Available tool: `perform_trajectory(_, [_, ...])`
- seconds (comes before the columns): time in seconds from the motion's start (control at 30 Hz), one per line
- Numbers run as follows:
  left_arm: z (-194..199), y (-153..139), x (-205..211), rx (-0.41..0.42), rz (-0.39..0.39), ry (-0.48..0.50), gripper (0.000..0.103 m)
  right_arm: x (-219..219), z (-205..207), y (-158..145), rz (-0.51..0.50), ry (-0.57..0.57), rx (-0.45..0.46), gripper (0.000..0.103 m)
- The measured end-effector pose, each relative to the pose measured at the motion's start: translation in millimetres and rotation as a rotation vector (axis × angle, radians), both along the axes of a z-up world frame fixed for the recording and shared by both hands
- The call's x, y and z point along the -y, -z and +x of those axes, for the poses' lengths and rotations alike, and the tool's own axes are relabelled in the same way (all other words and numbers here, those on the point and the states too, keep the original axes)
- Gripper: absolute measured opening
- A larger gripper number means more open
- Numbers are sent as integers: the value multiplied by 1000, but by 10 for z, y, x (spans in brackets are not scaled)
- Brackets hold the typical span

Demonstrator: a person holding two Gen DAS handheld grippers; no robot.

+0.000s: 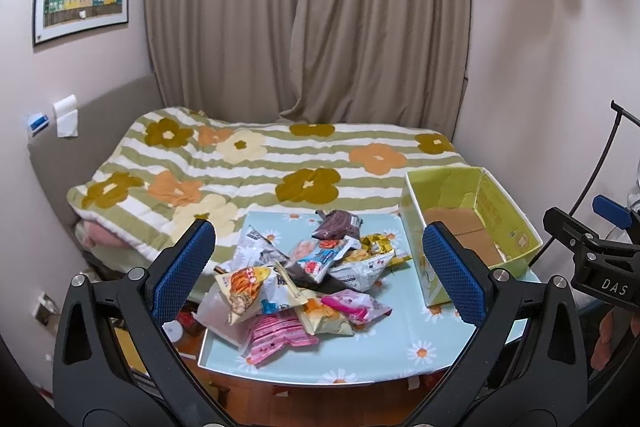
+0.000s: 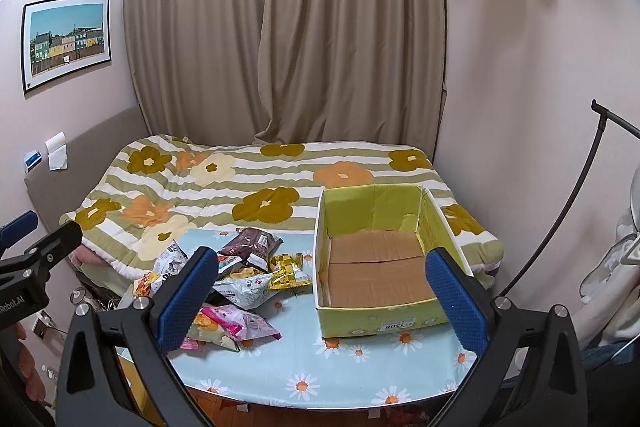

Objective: Organize snacks

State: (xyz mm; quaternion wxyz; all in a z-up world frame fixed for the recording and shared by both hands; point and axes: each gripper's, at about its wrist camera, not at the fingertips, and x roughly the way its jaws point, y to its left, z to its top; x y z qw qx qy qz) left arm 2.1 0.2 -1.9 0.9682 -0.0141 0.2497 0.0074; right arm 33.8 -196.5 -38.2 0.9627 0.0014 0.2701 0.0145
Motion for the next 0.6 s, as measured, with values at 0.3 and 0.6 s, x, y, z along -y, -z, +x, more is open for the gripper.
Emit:
perform_trajectory(0.3, [-10,8,-19,-6,0,3,103,-1,2,12,-4,1,1,103])
perform_trajectory(0.6, [-8,10,-18,-9,1,0,103,15,8,11,1,-1,-1,103])
